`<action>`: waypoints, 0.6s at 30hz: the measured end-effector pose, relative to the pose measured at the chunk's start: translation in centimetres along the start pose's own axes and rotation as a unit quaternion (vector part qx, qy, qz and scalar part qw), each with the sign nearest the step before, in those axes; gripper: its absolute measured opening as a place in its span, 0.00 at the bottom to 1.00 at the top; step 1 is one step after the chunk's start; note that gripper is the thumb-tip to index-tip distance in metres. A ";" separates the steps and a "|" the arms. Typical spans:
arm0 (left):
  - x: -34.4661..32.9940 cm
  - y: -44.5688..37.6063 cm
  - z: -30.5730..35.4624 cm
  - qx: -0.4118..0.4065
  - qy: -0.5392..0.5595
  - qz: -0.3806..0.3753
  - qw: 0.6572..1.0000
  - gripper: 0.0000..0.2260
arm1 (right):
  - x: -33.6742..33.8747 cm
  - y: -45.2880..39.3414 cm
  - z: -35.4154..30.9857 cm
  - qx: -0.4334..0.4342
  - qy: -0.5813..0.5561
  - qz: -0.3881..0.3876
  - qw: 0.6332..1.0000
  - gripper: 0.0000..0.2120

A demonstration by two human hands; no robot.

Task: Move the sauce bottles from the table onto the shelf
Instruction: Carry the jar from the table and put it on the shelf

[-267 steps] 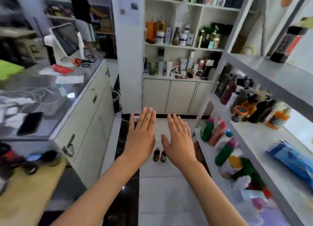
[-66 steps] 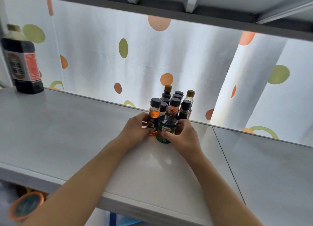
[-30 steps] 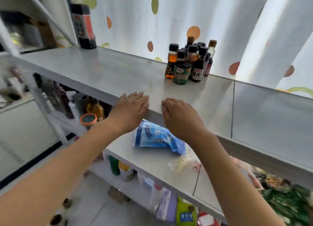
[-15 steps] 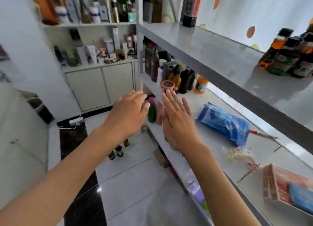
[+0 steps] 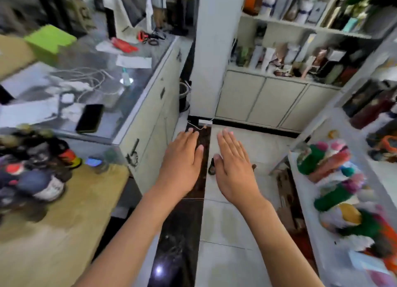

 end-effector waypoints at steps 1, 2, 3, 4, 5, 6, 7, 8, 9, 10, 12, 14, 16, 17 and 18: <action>1.3 0.7 -3.1 0.022 -0.003 0.005 1.000 0.22 | -2.2 -0.7 -2.3 0.014 -0.009 -0.014 1.000 0.25; 2.6 1.5 -6.1 0.043 -0.004 0.010 0.999 0.22 | -4.5 -1.3 -4.7 0.026 -0.015 -0.031 0.999 0.25; 3.8 2.2 -8.9 0.061 -0.003 0.015 0.998 0.22 | -6.6 -1.7 -6.9 0.038 -0.021 -0.050 0.998 0.25; 4.7 2.8 -11.1 0.073 -0.001 0.022 0.997 0.21 | -8.2 -1.9 -8.6 0.049 -0.026 -0.069 0.996 0.25; 5.8 3.6 -13.6 0.093 0.005 0.034 0.995 0.21 | -10.1 -2.1 -10.6 0.064 -0.033 -0.089 0.993 0.25; 6.8 4.4 -15.9 0.112 0.015 0.047 0.992 0.20 | -11.8 -2.2 -12.5 0.075 -0.045 -0.107 0.990 0.25; 7.7 5.2 -18.2 0.134 0.032 0.057 0.989 0.19 | -13.6 -2.3 -14.2 0.082 -0.057 -0.126 0.987 0.25; 8.6 5.9 -20.3 0.158 0.055 0.066 0.984 0.19 | -15.2 -2.3 -15.8 0.085 -0.069 -0.146 0.983 0.25; 9.2 6.4 -21.9 0.180 0.077 0.075 0.978 0.18 | -16.7 -2.3 -16.8 0.086 -0.080 -0.164 0.979 0.25; 9.9 7.0 -23.8 0.203 0.095 0.085 0.971 0.17 | -18.4 -2.3 -18.1 0.088 -0.090 -0.183 0.975 0.25; 10.8 8.2 -27.1 0.240 0.116 0.101 0.958 0.16 | -21.7 -2.3 -20.2 0.093 -0.104 -0.224 0.965 0.25; 11.0 9.3 -29.7 0.265 0.128 0.111 0.949 0.17 | -24.4 -2.5 -21.6 0.092 -0.115 -0.255 0.956 0.25; 11.3 10.1 -31.7 0.288 0.134 0.125 0.940 0.17 | -27.0 -3.2 -22.6 0.082 -0.128 -0.281 0.948 0.25; 11.4 10.5 -32.5 0.300 0.135 0.132 0.935 0.18 | -28.2 -3.8 -22.8 0.068 -0.139 -0.288 0.945 0.24; 11.5 10.7 -33.4 0.312 0.136 0.138 0.930 0.17 | -29.3 -4.5 -22.8 0.047 -0.155 -0.287 0.944 0.23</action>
Point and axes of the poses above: each hand's wrist, its own y-axis away from the middle knuckle, its own x-axis out of the back of the hand, z = x × y, the point moved 8 cm from there along -y, towards the middle knuckle, and after that the axes turned 1 degree about y, right-handed, at the moved point
